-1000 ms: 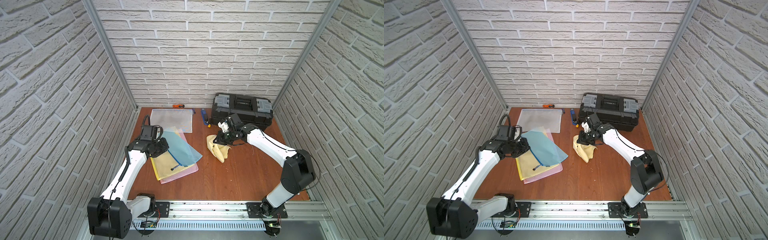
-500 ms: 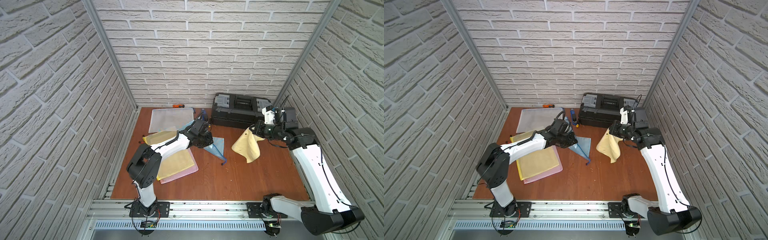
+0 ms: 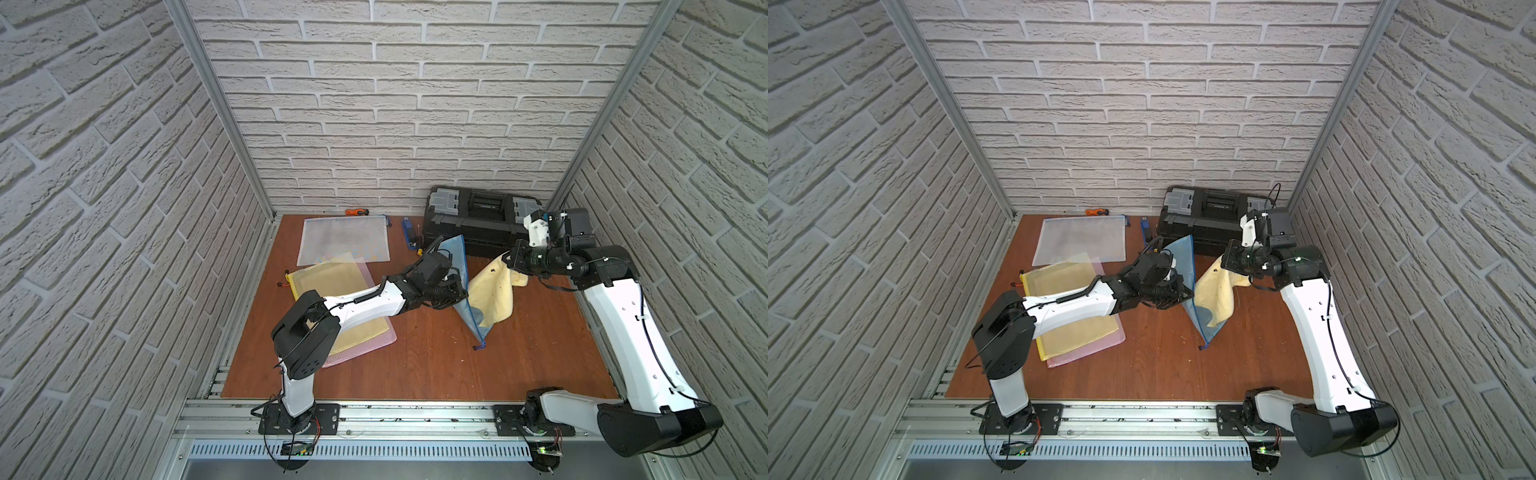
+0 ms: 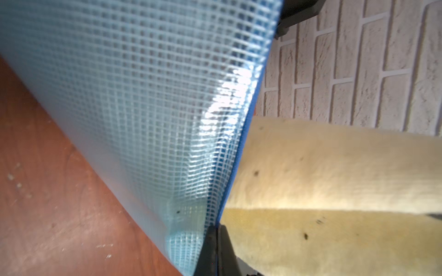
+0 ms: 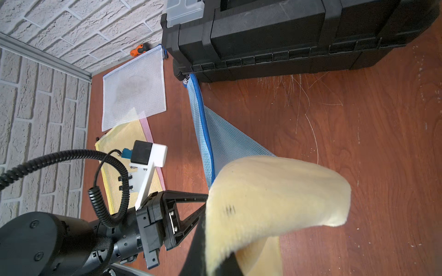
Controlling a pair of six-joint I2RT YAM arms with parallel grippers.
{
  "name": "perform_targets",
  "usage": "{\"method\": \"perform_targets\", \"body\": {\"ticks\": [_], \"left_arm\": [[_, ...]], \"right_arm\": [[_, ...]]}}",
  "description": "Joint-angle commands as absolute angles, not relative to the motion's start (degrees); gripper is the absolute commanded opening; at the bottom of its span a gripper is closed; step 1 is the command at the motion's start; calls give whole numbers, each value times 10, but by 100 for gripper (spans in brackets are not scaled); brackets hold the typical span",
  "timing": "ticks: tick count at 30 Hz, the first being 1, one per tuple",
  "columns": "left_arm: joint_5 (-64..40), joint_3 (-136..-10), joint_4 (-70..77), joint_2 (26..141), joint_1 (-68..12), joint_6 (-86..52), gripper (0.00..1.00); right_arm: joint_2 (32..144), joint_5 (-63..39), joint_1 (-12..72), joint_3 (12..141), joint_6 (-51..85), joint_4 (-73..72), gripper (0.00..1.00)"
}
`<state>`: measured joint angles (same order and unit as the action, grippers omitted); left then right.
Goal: Wipe the document bag
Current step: Place the document bag at the center of the board, then adjust the cleaning item in the document bag.
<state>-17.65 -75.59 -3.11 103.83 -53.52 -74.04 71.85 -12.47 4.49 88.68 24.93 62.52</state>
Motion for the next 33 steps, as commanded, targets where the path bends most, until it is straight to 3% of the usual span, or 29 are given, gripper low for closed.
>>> {"method": "perform_targets", "body": {"ticks": [1, 4, 6, 9, 10, 11, 13, 17, 19, 21, 25, 26, 30, 33], "left_arm": [[-181, -736, -63, 968, -533, -765, 0], [-191, -691, -79, 917, -533, -783, 0], [-196, -661, -81, 891, -533, -797, 23], [-199, -622, -67, 864, -538, -812, 69], [-198, -619, -74, 860, -539, -811, 79], [-198, -619, -78, 858, -540, -806, 97], [-197, -632, -93, 855, -538, -775, 98], [-140, -723, -248, 843, -503, -641, 98], [-135, -764, -300, 846, -462, -585, 89], [-157, -779, -319, 854, -402, -556, 66], [-219, -750, -252, 884, -282, -548, 5], [-228, -747, -233, 900, -263, -540, 0], [-262, -760, -199, 976, -236, -542, 0], [-286, -755, -142, 1009, -243, -571, 0]], "right_arm": [[721, -148, 42, 905, 232, 625, 2], [726, -159, 42, 906, 224, 624, 3], [728, -171, 43, 897, 222, 617, 2], [734, -205, 44, 873, 228, 596, 2], [736, -219, 45, 863, 231, 586, 2], [738, -231, 47, 853, 234, 578, 2], [740, -244, 60, 841, 238, 566, 2], [740, -254, 119, 820, 253, 528, 2], [745, -272, 147, 797, 274, 486, 2], [754, -276, 163, 769, 298, 437, 2], [780, -298, 174, 723, 333, 322, 2], [787, -299, 175, 709, 339, 292, 2], [816, -292, 175, 650, 338, 223, 2], [855, -230, 176, 631, 302, 293, 2]]}}
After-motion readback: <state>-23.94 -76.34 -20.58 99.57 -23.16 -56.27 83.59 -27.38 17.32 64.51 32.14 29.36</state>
